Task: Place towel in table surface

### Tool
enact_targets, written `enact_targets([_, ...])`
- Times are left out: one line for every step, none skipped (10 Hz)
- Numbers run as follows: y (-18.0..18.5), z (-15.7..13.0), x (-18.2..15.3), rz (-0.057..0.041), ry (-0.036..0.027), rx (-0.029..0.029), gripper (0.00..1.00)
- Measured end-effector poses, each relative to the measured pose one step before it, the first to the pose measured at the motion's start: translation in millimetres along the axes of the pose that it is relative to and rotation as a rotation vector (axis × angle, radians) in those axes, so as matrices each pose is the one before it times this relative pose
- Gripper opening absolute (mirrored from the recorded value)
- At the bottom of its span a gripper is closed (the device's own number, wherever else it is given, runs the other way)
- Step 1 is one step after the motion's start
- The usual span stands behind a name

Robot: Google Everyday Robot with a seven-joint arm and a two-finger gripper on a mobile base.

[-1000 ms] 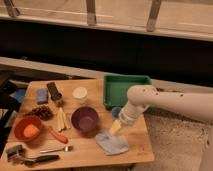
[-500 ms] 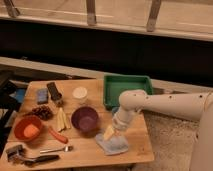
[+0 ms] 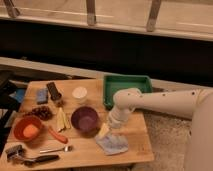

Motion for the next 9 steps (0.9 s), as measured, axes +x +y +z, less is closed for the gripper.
enact_targets([1.04, 1.27, -4.88, -0.01202, 0.00062, 0.01458, 0.71])
enact_targets([0.18, 2.96, -5.45, -0.01207, -0.00085, 0.01250, 0.71])
enact_targets([-1.68, 4.21, -2.82, -0.00511, -0.00078, 0.00898, 0.71])
enact_targets([-3.54, 7.26, -2.21, -0.00178, -0.00161, 0.02472, 0.71])
enact_targets([-0.40, 8.34, -2.51, -0.00717, 0.00026, 0.02126, 0.71])
enact_targets([1.25, 4.81, -1.55, -0.00533, 0.00144, 0.01459, 0.71])
enact_targets([0.38, 2.88, -0.24, 0.00472, 0.00008, 0.01951, 0.71])
enact_targets([0.40, 2.35, 0.67, 0.00443, -0.00159, 0.00655, 0.71])
enact_targets([1.75, 7.68, 0.56, 0.00838, -0.00228, 0.00573, 0.68])
